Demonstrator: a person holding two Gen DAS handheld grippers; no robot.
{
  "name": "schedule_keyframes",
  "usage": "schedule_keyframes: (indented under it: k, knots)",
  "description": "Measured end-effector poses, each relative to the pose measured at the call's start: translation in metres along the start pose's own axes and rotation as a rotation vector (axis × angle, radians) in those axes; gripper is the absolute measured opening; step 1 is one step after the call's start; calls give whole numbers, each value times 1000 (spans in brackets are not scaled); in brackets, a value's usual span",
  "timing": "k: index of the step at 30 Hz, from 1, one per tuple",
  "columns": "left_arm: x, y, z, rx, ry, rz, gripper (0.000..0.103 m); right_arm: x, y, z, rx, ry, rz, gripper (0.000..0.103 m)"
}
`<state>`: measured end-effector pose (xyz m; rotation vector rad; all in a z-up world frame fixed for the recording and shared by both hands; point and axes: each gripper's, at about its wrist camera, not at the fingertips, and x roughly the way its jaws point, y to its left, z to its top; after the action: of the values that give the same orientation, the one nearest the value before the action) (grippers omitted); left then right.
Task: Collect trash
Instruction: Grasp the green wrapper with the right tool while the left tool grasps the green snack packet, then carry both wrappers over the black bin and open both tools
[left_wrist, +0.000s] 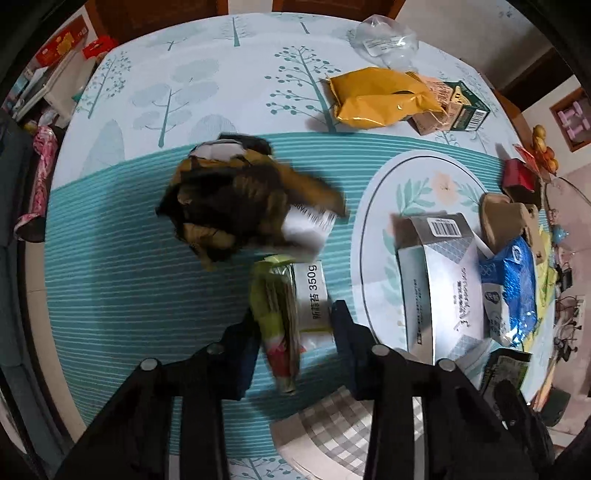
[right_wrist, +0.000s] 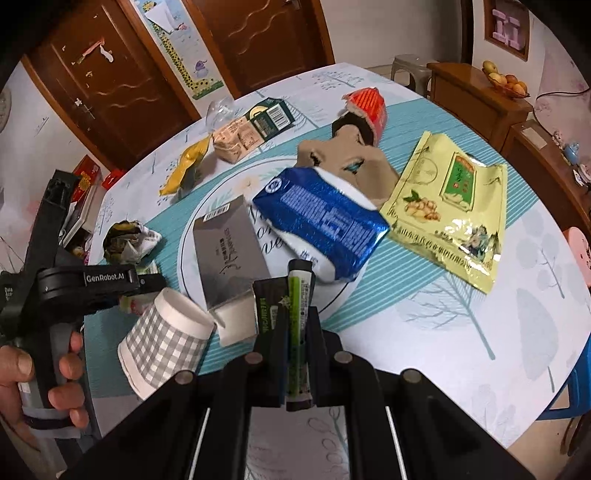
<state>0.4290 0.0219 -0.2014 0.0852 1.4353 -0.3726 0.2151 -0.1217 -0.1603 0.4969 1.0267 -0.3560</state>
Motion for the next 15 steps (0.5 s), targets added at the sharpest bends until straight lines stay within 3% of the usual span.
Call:
schedule_keyframes:
  k: [6, 15]
  knots:
    - [-14, -1, -9, 25, -44, -29, 25, -6, -7, -6, 9, -4, 10, 8]
    - [-72, 4, -41, 56, -158, -52, 24, -33, -23, -19, 32, -35, 41, 8]
